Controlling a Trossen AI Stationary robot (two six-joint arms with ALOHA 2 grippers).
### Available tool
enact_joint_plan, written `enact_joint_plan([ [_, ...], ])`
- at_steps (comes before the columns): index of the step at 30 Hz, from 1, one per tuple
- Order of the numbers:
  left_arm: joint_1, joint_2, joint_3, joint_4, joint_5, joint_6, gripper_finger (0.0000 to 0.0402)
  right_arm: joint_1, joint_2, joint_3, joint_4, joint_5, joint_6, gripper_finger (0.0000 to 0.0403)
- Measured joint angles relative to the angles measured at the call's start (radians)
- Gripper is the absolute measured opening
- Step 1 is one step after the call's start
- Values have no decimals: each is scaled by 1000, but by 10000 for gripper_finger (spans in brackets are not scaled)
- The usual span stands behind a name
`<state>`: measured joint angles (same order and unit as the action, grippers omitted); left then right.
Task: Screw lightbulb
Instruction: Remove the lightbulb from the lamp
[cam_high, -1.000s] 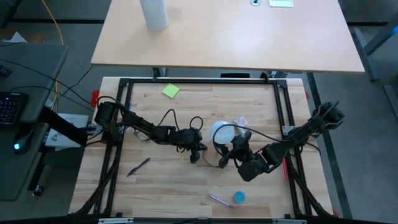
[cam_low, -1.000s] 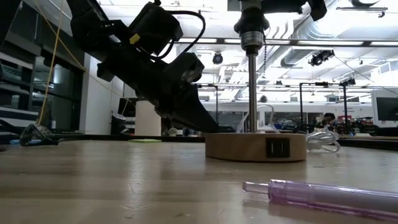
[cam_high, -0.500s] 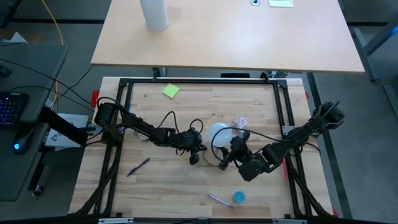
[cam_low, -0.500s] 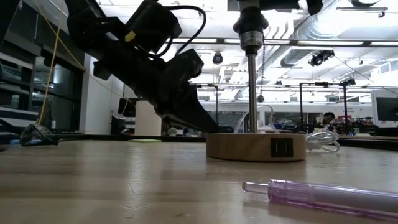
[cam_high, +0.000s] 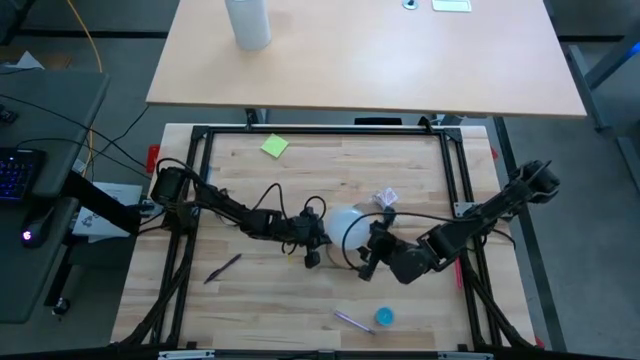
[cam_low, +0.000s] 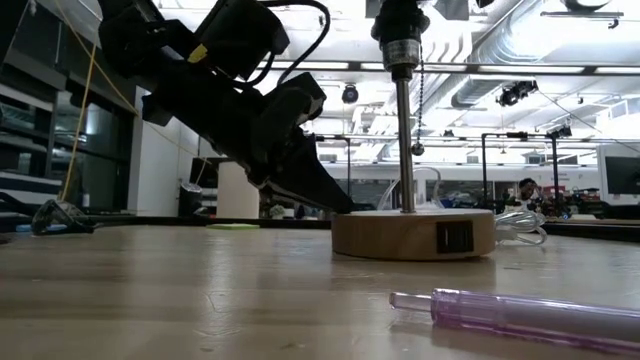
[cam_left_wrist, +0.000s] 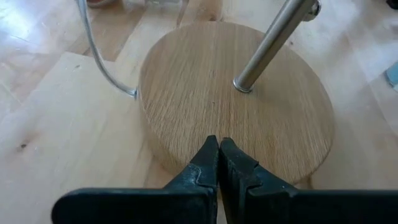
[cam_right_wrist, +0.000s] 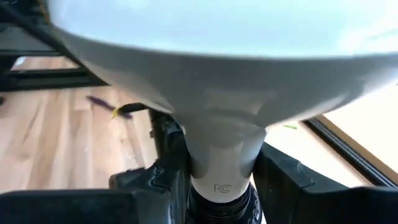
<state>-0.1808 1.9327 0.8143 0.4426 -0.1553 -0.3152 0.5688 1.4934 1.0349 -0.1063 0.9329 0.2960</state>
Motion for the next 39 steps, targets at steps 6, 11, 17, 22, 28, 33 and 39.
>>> enact_joint_plan([
  [6,-4,0,0,2,17,-14,0,1,-19,-1,-38,-84,-23,135],
  [11,-6,0,0,4,30,-23,0,0,-20,-1,-32,-155,-45,135],
  [17,-7,0,1,8,109,-23,0,0,-19,-2,18,-287,-117,135],
  [22,-8,0,1,10,148,-23,0,-37,-19,-1,41,-427,-175,135],
  [28,-15,0,1,11,186,-10,0,-95,-24,-1,70,-714,-308,135],
  [33,-14,-2,4,-16,246,11,0,-170,-32,-1,62,-977,-441,135],
  [39,-27,-2,4,-19,257,12,0,-304,-43,-5,55,-1328,-559,135],
])
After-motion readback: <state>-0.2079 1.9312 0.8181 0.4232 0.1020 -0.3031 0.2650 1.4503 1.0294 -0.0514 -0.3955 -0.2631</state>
